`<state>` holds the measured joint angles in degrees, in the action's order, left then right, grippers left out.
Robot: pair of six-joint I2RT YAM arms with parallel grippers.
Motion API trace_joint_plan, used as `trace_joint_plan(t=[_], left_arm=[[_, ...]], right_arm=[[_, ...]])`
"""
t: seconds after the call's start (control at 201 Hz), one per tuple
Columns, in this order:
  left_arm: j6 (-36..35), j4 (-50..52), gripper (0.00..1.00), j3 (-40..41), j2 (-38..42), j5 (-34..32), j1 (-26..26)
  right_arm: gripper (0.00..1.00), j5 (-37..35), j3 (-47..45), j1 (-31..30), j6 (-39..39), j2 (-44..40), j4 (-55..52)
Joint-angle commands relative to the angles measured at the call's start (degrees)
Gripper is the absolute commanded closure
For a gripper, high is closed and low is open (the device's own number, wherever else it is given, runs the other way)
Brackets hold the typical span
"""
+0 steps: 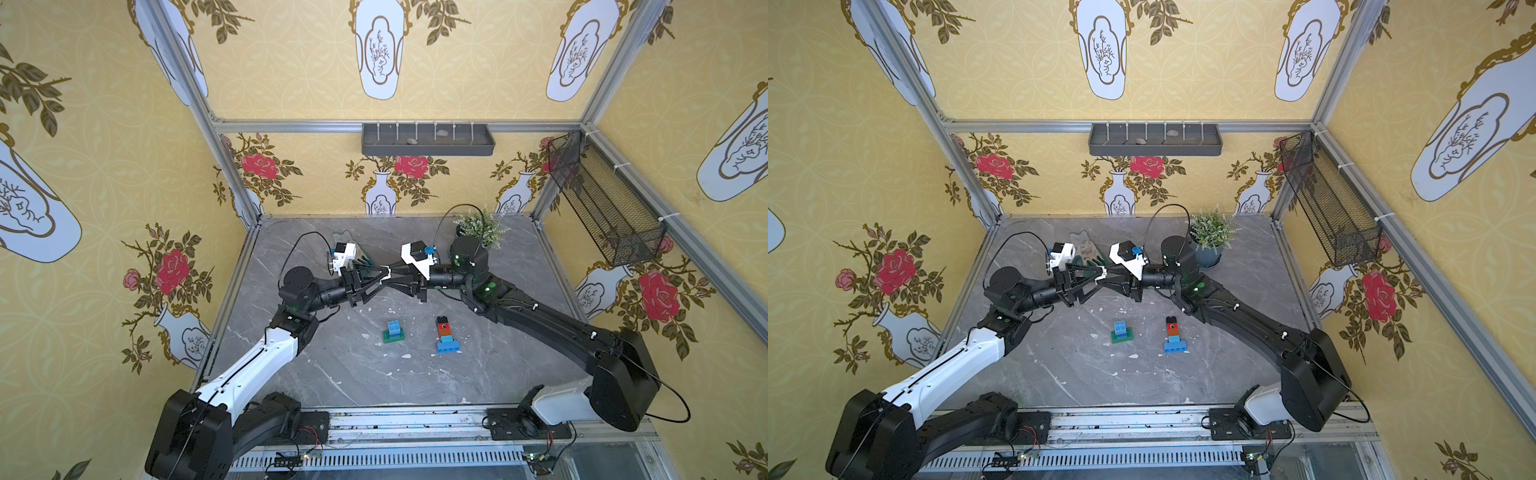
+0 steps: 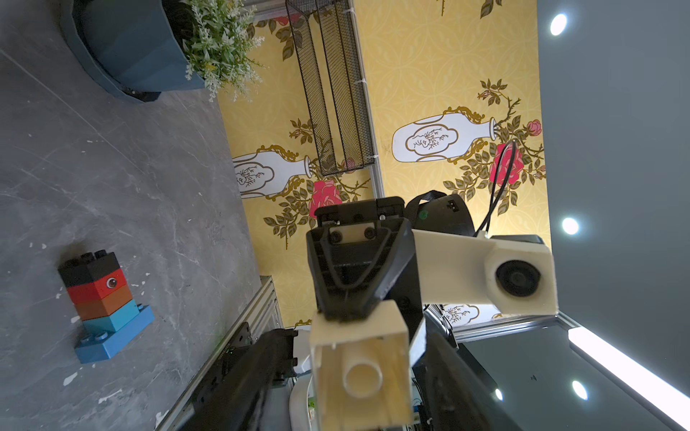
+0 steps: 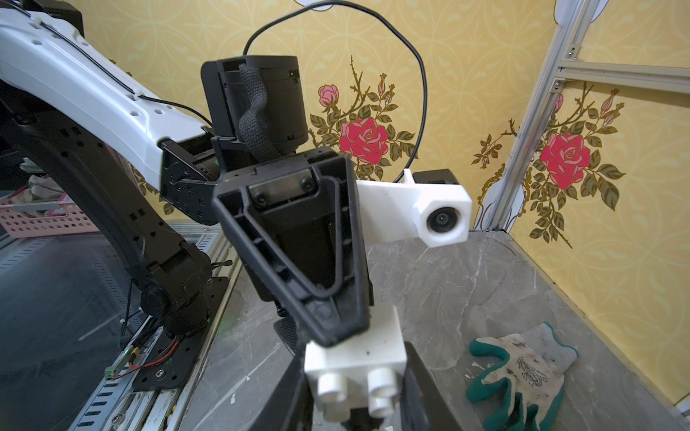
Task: Assemble the number 1 with lego
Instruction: Assemble the lego brick with the lego brick.
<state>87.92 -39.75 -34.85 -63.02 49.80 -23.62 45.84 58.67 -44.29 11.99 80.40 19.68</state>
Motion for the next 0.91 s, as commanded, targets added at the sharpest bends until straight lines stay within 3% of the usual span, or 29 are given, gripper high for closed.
trace_joint_plan(t=[0.0, 0.124, 0.274, 0.523, 0.906], left_arm=[[-3.45, 3.91, 0.29, 1.01, 2.24, -4.07, 0.75], [-10.92, 25.37, 0.27, 0.52, 10.52, -16.94, 1.15], [-12.06, 37.25, 0.27, 3.88, 18.03, -27.34, 2.11], [-10.18, 51.50, 0.28, 8.61, 27.17, -35.52, 3.90], [-8.69, 60.10, 0.28, 12.75, 36.77, -40.02, 4.80]], right_arm=[[0.76, -1.49, -0.86, 0.84, 0.88, -1.57, -0.48], [0.77, -3.28, -0.62, 2.49, 6.45, -4.09, -11.25], [0.79, -7.61, 5.49, 2.53, 18.20, -3.22, -32.89], [0.80, -22.09, 21.94, -3.63, 32.26, 7.48, -64.36], [0.78, -30.75, 38.44, -9.98, 35.81, 21.40, -82.92]])
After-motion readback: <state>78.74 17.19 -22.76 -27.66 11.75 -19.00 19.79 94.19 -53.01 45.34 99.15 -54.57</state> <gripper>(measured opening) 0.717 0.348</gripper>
